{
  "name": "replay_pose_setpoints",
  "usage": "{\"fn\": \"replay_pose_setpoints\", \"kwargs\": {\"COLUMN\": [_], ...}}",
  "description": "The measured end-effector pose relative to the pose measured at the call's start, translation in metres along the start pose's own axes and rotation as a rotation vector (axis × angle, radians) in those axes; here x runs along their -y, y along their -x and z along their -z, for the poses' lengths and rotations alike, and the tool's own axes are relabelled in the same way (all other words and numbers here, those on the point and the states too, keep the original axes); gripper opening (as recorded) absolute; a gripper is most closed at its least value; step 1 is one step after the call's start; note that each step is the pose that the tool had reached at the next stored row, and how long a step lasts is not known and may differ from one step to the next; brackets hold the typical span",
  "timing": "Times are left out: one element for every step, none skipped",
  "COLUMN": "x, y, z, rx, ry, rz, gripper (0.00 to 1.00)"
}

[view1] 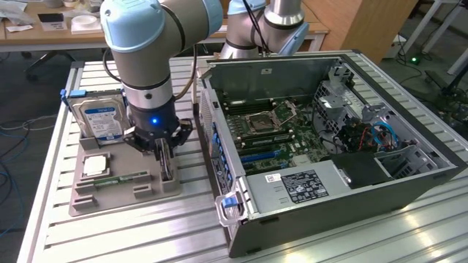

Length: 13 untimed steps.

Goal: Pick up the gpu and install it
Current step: 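Pick up the gpu and move the gpu toward the slot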

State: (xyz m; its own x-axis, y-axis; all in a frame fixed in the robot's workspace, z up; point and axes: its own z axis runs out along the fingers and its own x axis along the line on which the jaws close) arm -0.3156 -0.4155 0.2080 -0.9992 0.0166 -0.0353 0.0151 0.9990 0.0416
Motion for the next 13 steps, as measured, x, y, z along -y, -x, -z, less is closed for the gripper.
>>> {"fn": "replay_pose_setpoints", "kwargs": {"x": [0.0,0.0,0.0,0.0,0.0,0.0,0.0,0.0,0.0,0.0,0.0,0.0,0.0], "y": [0.0,0.0,0.0,0.0003,0.0006,0.0013,0.0019,0.0021,0.0023,0.0024,0.0024,0.0025,0.0025], "z": [0.0,0.0,0.0,0.0,0.0,0.0,0.0,-0.0001,-0.0001,-0.0001,-0.0001,-0.0001,0.0], "rx": [0.0,0.0,0.0,0.0,0.0,-0.0004,-0.0008,-0.0009,-0.0013,-0.0014,-0.0015,-0.0015,-0.0015], "ry": [0.0,0.0,-0.0001,0.0,0.0001,0.0002,0.0003,0.0008,0.0011,0.0012,0.0012,0.0013,0.0013], "rz": [0.0,0.0,0.0,0.0,0.0,0.0,0.0,0.0,0.0,0.0,0.0,0.0,0.0], "gripper": [0.37,0.37,0.3,0.3,0.3,0.3,0.3,0.3,0.3,0.3,0.3,0.3,0.3]}}
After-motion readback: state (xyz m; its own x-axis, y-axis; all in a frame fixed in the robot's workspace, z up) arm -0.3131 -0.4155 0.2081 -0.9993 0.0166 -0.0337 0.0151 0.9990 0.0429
